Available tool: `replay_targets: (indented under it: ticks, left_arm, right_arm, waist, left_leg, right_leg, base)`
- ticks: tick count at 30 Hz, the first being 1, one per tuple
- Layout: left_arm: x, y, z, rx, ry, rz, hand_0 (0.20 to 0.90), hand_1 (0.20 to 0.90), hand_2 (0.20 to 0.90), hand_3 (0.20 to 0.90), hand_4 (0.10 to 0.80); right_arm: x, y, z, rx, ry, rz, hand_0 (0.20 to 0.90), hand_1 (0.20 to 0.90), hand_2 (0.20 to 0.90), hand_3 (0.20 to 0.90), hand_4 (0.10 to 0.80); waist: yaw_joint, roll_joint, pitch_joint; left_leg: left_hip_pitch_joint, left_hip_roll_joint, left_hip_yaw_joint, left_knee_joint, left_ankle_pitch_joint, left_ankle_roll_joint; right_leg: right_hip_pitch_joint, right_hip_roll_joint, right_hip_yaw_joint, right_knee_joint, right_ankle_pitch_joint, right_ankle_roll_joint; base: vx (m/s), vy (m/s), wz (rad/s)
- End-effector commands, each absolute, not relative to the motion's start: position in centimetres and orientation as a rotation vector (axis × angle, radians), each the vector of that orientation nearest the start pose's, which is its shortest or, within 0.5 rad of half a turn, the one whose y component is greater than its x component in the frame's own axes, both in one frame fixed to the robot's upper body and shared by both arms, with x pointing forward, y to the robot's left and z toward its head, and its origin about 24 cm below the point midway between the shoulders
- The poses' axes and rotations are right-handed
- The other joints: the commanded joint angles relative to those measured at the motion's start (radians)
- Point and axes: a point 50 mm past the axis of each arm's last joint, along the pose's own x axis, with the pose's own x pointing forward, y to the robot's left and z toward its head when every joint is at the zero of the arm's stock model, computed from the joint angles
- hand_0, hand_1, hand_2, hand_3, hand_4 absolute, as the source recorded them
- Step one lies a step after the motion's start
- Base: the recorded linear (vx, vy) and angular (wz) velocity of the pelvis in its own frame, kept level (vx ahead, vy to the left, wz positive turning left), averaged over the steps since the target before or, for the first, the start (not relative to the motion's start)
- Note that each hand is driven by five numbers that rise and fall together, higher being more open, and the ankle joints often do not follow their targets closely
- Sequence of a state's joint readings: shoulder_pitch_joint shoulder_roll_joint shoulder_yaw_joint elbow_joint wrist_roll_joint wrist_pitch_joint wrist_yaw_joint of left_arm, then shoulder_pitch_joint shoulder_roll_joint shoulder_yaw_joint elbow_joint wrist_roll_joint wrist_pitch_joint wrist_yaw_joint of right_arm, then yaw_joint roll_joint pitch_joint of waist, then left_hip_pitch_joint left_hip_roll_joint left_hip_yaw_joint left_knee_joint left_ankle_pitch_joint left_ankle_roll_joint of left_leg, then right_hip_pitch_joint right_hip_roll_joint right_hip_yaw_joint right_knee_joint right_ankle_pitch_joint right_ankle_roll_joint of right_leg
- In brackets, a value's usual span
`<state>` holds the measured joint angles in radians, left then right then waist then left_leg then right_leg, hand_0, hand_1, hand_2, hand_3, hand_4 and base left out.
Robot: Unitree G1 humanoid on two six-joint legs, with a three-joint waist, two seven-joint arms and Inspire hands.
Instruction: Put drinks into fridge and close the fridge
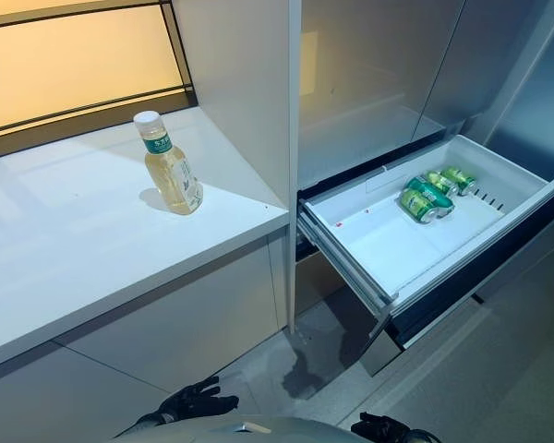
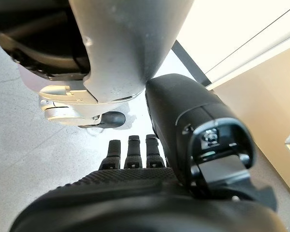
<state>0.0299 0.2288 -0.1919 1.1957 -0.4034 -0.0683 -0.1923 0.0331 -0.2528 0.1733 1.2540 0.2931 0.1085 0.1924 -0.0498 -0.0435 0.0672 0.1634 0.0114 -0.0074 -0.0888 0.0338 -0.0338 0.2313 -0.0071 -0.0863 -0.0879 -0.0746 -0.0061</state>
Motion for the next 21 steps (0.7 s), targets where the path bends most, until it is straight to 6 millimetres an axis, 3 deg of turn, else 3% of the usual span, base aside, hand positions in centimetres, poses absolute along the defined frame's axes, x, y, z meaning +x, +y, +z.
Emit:
replay_targets:
  ticks: [1, 13, 18, 21]
  left_arm:
    - [10.7, 19.9, -16.0, -0.159, 1.084, -0.015, 0.9, 0.9, 0.9, 0.9, 0.8]
    - [11.3, 19.7, -15.8, -0.105, 1.053, -0.073, 0.9, 0.9, 0.9, 0.9, 0.8]
    - [12.4, 19.3, -15.3, 0.07, 0.984, -0.22, 0.9, 0.9, 0.9, 0.9, 0.8]
    - [14.3, 18.2, -14.3, 0.238, 0.871, -0.411, 0.9, 0.9, 0.9, 0.9, 0.8]
  right_arm:
    - [6.3, -21.1, -17.1, 0.108, 1.397, 0.042, 0.9, 0.9, 0.9, 0.9, 0.8]
    - [6.3, -21.3, -17.0, 0.103, 1.399, 0.04, 0.9, 0.9, 0.9, 0.9, 0.8]
    - [6.4, -21.4, -17.0, 0.091, 1.4, 0.048, 0.9, 0.9, 0.9, 0.9, 0.8]
    - [6.8, -21.6, -16.9, 0.074, 1.394, 0.059, 0.9, 0.9, 0.9, 0.9, 0.8]
  waist:
    - [0.023, 0.019, 0.014]
    - [0.021, 0.021, 0.013]
    - [0.018, 0.024, 0.015]
    - [0.01, 0.029, 0.019]
  left_leg:
    - [-0.016, -0.024, 0.043, 0.01, -0.081, 0.037]
    - [-0.015, -0.021, 0.044, 0.008, -0.081, 0.035]
    - [-0.016, -0.021, 0.046, 0.008, -0.08, 0.034]
    - [-0.017, -0.019, 0.05, 0.007, -0.08, 0.034]
  right_leg:
    - [-0.102, -0.018, -0.015, 0.035, 0.056, 0.077]
    - [-0.1, -0.018, -0.015, 0.033, 0.055, 0.077]
    - [-0.104, -0.017, -0.012, 0.037, 0.053, 0.078]
    - [-0.109, -0.015, -0.006, 0.04, 0.055, 0.082]
  base:
    - [0.0, 0.0, 0.0]
    - [0.0, 0.0, 0.0]
    - [0.0, 0.0, 0.0]
    - [-0.01, 0.005, -0.02]
